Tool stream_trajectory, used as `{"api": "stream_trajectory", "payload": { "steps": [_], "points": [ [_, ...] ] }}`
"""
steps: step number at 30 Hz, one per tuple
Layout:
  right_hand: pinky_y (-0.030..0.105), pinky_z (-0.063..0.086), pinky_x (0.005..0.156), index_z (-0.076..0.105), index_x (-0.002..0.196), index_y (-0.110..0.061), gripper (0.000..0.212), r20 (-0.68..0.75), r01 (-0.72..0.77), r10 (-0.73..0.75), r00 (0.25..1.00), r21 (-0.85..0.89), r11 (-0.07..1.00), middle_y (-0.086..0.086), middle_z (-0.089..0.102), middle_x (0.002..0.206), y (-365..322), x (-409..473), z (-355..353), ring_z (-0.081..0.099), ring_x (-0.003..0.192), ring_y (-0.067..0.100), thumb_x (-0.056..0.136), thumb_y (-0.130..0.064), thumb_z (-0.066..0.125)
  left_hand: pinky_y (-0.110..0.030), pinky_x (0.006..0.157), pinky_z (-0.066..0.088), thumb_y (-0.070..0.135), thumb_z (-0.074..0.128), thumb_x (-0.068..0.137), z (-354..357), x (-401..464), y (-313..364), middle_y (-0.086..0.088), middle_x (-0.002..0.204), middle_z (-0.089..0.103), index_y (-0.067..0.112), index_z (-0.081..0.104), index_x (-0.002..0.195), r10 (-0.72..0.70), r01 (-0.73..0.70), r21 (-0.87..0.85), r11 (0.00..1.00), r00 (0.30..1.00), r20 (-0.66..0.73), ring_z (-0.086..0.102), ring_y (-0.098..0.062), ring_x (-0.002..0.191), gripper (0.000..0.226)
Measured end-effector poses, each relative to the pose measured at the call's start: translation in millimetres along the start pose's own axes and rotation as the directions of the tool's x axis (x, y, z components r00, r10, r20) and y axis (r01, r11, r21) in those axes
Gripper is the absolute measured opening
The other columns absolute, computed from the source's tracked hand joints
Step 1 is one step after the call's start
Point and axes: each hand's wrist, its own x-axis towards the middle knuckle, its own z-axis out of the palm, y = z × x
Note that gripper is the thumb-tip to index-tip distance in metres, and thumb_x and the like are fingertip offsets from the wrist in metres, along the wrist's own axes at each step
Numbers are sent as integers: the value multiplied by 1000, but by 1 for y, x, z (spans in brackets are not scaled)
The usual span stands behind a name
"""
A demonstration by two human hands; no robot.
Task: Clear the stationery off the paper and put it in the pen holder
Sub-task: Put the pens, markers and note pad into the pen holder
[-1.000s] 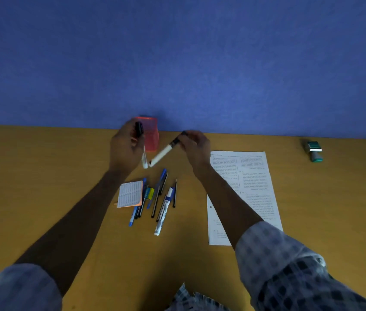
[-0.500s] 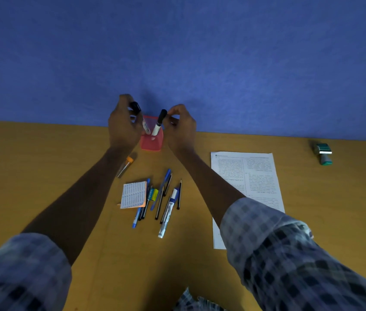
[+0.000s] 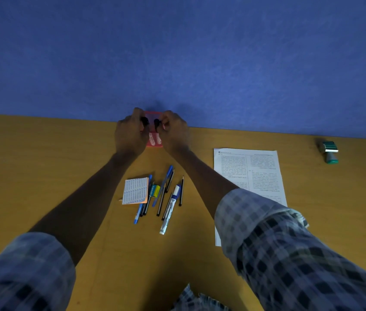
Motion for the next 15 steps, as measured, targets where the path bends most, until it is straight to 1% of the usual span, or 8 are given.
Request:
{"api": "stream_trajectory", "payload": {
  "steps": [3,4,6,8,10,12,13,15],
  "points": [
    [28,53,71,61,111,-9,30,-11,7,-7,1000,-13,1000,8,66,106,3,-7,1,66,92,23,91,-31,64,-41,72,57,32,52,96,-3,-8,0,-11,100,70,7,53,118,28,-27,-60,998,1000,12,69,-29,85,33],
    [28,53,71,59,114,-9,35,-34,9,-9,999,-8,1000,9,66,108,4,-11,1,65,93,23,91,-35,63,-41,74,56,33,52,96,-5,-10,-1,-11,107,69,7,51,122,11,-10,-79,997,1000,7,68,-29,91,37],
    [28,53,71,58,117,-9,39,-72,7,-6,997,8,1000,9,63,111,7,-21,0,64,95,24,90,-38,63,-39,80,53,36,51,97,-8,-19,-5,-10,117,65,8,47,129,-69,67,-104,992,997,-20,64,-27,102,43],
    [29,53,70,57,118,-10,40,-92,-3,3,996,0,1000,9,63,110,13,-34,1,63,95,22,87,-36,66,-38,81,50,33,50,96,-10,-32,-14,-11,117,64,8,48,130,-158,151,-104,983,985,-63,61,-26,106,43],
    [30,54,71,58,115,-12,37,-71,-31,30,997,-17,999,6,64,105,17,-50,3,63,91,18,87,-34,66,-37,76,48,27,51,94,-11,-49,-25,-13,110,64,5,53,124,-210,206,-62,977,975,-76,61,-28,100,38],
    [34,54,77,62,107,-11,24,32,-34,37,999,-83,996,4,68,96,23,-67,9,63,87,17,88,-26,62,-39,73,49,26,54,93,-10,-68,-35,-14,108,64,5,56,120,-268,268,0,963,963,-12,62,-31,98,35],
    [34,51,83,64,104,-12,19,118,-48,64,991,-138,989,3,69,93,25,-75,13,64,88,19,88,-23,60,-41,75,50,27,56,92,-9,-75,-40,-15,110,63,5,56,121,-307,305,32,952,951,43,61,-32,101,36],
    [36,41,89,67,102,-15,19,263,-75,147,954,-265,961,4,72,95,26,-87,20,63,96,23,89,-25,57,-45,81,51,32,57,93,-7,-85,-45,-16,119,60,6,54,127,-390,378,102,920,908,151,58,-35,108,43]
  ]
}}
